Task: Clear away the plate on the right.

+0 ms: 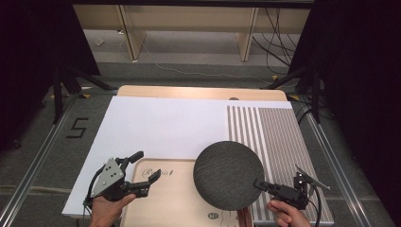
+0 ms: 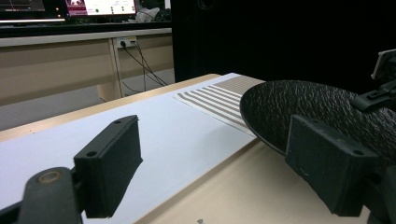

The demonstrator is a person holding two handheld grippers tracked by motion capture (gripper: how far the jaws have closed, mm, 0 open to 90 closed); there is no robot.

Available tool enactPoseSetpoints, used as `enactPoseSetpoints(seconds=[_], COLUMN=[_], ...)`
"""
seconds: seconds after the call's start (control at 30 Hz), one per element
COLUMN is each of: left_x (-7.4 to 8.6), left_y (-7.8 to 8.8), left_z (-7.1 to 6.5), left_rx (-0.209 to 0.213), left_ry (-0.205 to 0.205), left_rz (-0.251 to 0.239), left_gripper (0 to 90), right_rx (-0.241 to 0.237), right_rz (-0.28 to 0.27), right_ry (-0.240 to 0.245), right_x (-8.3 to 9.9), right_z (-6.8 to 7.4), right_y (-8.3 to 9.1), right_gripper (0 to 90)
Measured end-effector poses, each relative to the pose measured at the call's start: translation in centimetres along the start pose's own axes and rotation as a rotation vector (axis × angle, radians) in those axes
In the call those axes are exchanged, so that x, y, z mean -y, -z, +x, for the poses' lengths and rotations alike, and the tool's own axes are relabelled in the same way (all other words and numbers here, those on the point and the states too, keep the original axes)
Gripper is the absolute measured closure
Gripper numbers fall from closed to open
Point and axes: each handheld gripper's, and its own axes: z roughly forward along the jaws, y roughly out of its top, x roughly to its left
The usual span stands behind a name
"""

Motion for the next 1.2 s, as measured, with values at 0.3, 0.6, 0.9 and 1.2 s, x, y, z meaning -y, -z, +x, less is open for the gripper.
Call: enactPoseSetpoints(seconds=[0.3,0.6,0.9,1.2], left_x=[0.0,0.0,0.0,0.0], left_y=[0.0,0.0,0.0,0.0], left_z=[0.0,0.0,0.0,0.0], left_rx=[0.001,0.004,0.008,0.002], left_ry=[-0.005,-0.005,0.001,-0.005], left_rz=[-0.002,-0.008,-0.013,-0.002], left_gripper=[17.4,17.4,17.4,17.4], right_rx=[0.002,0.020,0.053,0.070], right_rz=[0.061,0.116,0.168,0.218], right_ry=[0.006,0.016,0.037,0.054], right_x=[1.0,2.0,2.9,3.7], right_z=[0.7,1.2,1.4,1.5], right_y=[-2.0,-3.8,-5.5,-7.0], right_gripper=[86.4,86.5,86.3,86.2])
